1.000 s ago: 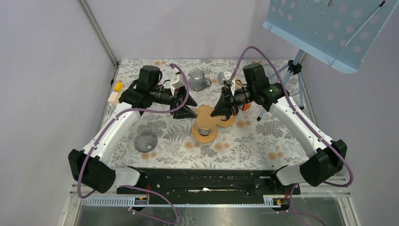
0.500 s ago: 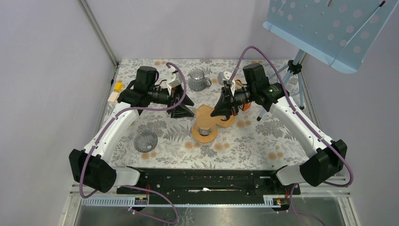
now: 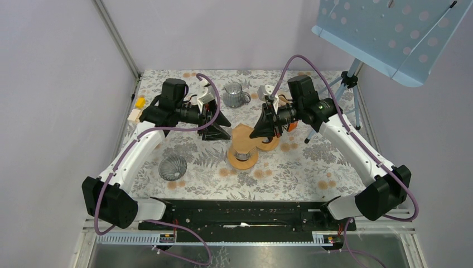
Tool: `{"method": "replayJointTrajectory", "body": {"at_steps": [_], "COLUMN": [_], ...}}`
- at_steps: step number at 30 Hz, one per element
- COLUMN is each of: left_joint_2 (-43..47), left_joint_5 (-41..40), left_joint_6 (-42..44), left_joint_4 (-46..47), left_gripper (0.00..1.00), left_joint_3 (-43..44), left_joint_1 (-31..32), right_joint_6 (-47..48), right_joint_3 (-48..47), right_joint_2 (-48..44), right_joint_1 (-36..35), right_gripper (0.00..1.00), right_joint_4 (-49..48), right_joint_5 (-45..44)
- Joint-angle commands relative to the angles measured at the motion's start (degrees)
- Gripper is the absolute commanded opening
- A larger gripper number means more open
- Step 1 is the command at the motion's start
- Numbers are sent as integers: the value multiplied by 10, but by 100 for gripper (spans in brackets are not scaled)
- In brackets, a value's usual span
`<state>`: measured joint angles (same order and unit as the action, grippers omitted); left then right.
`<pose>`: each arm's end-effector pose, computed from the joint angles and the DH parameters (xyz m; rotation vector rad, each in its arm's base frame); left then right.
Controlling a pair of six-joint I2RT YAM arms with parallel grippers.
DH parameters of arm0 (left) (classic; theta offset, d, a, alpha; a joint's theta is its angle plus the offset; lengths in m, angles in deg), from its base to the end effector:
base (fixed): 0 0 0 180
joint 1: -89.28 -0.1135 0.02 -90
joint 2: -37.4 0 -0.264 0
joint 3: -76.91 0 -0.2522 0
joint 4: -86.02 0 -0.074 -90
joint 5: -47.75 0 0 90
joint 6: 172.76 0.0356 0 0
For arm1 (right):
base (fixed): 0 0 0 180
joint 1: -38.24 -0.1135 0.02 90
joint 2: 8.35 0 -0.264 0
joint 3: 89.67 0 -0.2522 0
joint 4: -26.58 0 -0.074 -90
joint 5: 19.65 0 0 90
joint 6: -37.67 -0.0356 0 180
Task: Place the coffee filter in the dripper
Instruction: Place the coffee filter in the coffee dripper.
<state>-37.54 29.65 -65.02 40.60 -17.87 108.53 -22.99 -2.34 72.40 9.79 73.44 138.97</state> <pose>0.2429 -0.1207 0.3645 1.2452 1.5310 -1.3519 0.2441 0.1700 0.3763 -1.4823 1.3126 1.2654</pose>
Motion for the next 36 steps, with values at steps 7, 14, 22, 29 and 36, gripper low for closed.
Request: {"method": "replayJointTrajectory", "body": {"at_steps": [7, 14, 22, 29, 36], "left_joint_2": [1, -2, -6, -9, -8], "left_joint_5": [24, 17, 12, 13, 16], "left_joint_6": [-1, 1, -1, -8, -8], "left_joint_4": [26, 26, 31, 39, 40], "left_gripper": [61, 61, 61, 59, 56], "left_joint_3": [4, 4, 7, 8, 9], "left_joint_1": [9, 13, 13, 13, 13], "right_joint_6": [-1, -2, -1, 0, 8], "right_joint_3": [-25, -24, -23, -22, -22], "right_joint_2": [6, 5, 1, -1, -1], "right_joint_1": [-3, -3, -3, -3, -3], "right_gripper": [0, 0, 0, 0, 0], "right_joint_4": [-6, -6, -6, -5, 1], "right_joint_5": [15, 19, 23, 26, 25]}}
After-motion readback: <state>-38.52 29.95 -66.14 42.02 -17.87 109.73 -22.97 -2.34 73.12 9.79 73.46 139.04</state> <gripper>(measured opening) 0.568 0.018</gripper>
